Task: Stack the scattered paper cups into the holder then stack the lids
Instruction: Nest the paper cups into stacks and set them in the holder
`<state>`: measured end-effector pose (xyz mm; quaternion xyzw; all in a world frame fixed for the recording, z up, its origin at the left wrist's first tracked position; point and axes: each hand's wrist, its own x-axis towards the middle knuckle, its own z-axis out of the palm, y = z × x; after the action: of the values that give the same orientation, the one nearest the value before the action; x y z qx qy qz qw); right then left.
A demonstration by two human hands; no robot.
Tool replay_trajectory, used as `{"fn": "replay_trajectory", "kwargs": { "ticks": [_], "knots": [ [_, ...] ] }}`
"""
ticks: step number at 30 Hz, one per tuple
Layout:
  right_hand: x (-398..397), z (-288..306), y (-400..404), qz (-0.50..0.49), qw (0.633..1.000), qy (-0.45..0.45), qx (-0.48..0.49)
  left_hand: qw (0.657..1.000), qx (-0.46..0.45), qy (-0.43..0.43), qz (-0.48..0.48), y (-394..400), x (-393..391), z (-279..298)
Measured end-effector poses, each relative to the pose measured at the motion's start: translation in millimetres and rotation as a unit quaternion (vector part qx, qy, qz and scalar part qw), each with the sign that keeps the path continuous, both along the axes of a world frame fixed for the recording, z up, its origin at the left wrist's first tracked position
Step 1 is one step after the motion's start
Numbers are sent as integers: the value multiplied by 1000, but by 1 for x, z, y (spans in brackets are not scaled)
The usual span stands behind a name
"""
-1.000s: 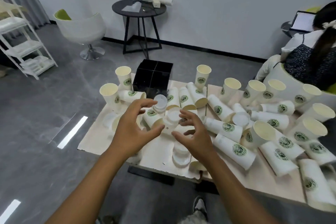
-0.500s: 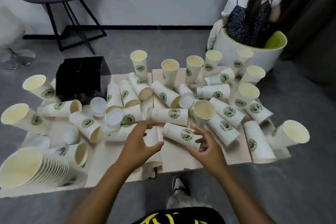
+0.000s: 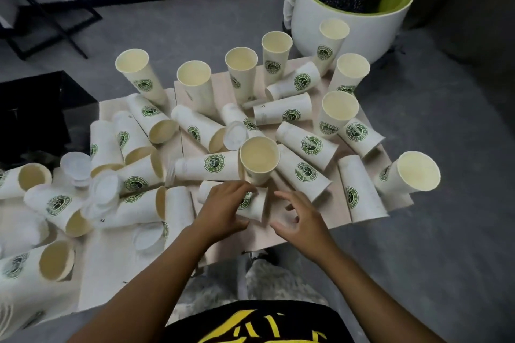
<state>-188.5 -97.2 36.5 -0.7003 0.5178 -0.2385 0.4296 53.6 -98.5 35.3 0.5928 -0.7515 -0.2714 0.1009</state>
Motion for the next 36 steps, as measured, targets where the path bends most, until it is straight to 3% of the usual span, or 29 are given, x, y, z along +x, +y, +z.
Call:
{"fn": "replay_trajectory", "kwargs": {
  "ticks": [6, 10, 14, 18, 23, 28, 36],
  "knots": [
    [5, -1, 1, 3, 998, 54, -40, 997, -3, -59, -43, -2, -4, -17],
    [-2, 1, 7, -59, 995, 49, -61, 996, -28, -66, -62, 2, -5, -30],
    [-18, -5, 9, -195, 975, 65, -83, 997, -44, -21, -59, 6, -7, -28],
    [-26, -14, 7, -281, 956, 66, -52, 995, -53, 80, -17, 9, -15, -13],
    [-26, -24, -3, -276, 958, 80, -5, 984, -76, 162, 14, 6, -22, 4],
    [-24, -27, -20, -271, 961, 64, 12, 978, -74, 192, 39, 8, -30, 17],
    [-33, -7, -43, -293, 955, 2, -40, 972, -67, 202, 101, 12, -45, 29]
  ]
}}
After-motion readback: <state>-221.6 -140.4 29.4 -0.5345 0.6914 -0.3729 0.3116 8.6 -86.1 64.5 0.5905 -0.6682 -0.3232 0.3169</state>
